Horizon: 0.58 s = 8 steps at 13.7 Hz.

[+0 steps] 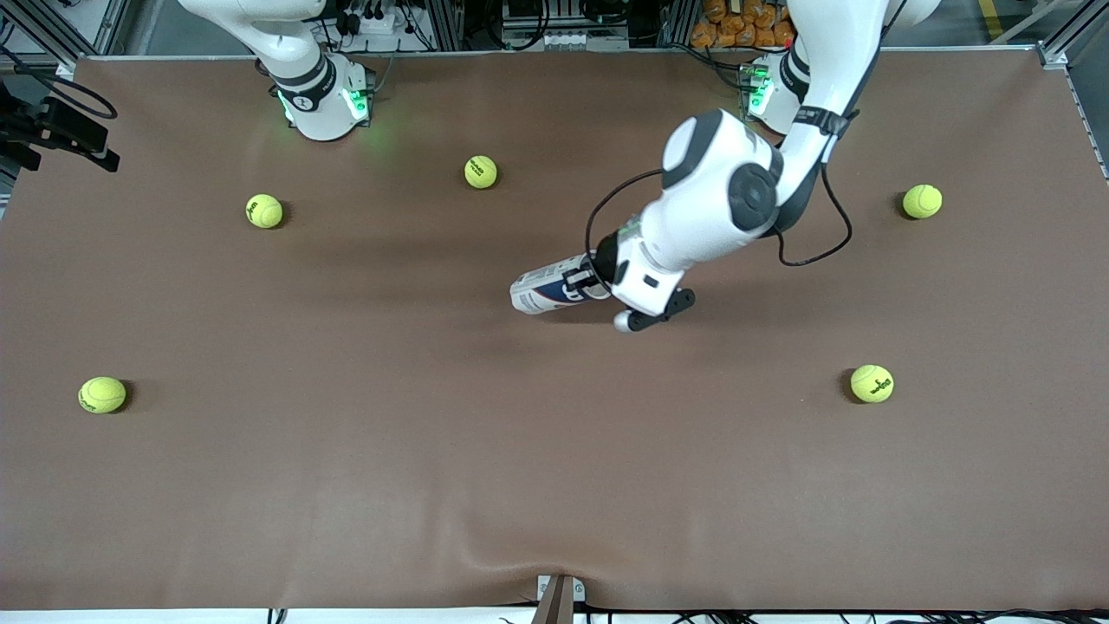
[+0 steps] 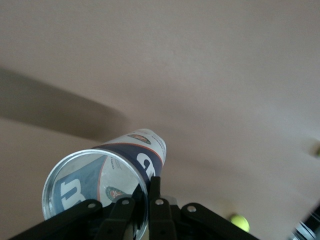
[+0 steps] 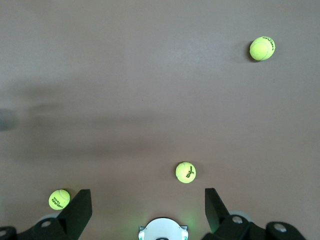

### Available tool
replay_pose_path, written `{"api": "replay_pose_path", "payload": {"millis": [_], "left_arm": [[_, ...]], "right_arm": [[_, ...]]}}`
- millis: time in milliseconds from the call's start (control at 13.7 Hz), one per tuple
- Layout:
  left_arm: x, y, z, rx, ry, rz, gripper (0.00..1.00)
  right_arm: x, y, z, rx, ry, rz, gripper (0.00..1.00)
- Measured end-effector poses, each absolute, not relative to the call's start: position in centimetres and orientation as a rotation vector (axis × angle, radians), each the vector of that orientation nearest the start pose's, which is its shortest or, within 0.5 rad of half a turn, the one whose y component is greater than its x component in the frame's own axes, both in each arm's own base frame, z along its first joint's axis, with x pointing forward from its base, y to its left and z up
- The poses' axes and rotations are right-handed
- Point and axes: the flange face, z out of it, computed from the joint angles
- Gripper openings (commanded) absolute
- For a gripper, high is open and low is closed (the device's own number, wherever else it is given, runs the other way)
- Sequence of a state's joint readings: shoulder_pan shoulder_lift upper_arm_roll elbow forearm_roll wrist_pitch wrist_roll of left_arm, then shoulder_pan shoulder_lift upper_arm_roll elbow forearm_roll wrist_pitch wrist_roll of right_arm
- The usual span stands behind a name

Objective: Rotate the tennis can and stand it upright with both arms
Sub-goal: 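Rotate the held can upright with the left gripper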

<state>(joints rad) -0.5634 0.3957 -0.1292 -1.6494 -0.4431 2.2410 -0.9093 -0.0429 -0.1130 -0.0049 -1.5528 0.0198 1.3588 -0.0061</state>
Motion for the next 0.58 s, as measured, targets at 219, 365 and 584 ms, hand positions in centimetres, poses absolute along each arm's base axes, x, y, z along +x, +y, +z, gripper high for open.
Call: {"api": "replay_pose_path", "payload": {"millis": [219,365,584], "left_arm": [[49.5,-48.4,40.7,-3.365,-0.812,0.163,0.00],[47.9,-50.7,39.6,-3.302,-0.769,0.077,0.00],[46.1,-53.0,38.6,-3.142,-0.675,-0.002,0.00]], "right_arm": [[49.5,-2.2,67.4,-3.116,0.061,0.126,1.00],[49.5,-2.2,67.4,-3.116,0.061,0.126,1.00],[49.5,-2.2,67.4,-3.116,0.062,0.127,1.00]]}}
